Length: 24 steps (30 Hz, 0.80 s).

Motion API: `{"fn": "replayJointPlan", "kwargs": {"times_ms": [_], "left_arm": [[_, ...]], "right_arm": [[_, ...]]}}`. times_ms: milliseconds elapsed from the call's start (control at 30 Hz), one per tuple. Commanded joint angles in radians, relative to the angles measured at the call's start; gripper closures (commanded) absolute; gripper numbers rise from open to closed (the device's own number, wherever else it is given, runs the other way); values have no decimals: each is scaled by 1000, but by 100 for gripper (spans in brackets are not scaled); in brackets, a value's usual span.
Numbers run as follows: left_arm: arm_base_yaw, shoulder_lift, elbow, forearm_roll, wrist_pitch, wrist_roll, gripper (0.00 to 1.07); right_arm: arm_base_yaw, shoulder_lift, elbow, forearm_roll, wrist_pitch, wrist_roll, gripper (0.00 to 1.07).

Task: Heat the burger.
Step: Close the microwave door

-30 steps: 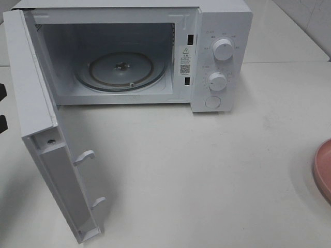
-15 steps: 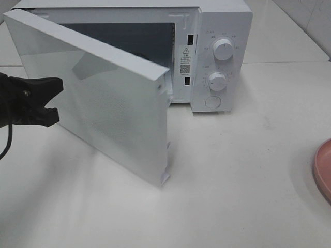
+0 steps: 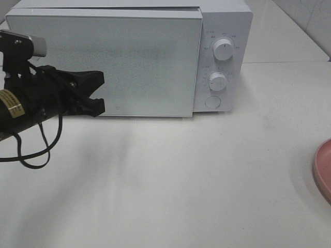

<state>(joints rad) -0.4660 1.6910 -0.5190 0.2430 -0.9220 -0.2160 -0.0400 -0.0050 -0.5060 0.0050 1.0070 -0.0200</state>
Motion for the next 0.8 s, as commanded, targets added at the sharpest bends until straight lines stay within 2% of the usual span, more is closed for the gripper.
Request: {"fn": "replayJointPlan", "kwargs": {"times_ms": [33, 300, 500, 800], "left_arm": [[-61, 31, -49, -91, -2, 29, 107], [-147, 83, -137, -188, 49, 27, 107], [-182, 132, -213, -207, 77, 27, 107], [-231, 225, -389, -216, 166, 27, 107]], "right_arm": [[-6, -26, 5, 1, -14, 6, 31], [-6, -26, 5, 1, -14, 7, 31], [-6, -26, 5, 1, -14, 7, 31], [-6, -26, 5, 1, -14, 8, 31]]}}
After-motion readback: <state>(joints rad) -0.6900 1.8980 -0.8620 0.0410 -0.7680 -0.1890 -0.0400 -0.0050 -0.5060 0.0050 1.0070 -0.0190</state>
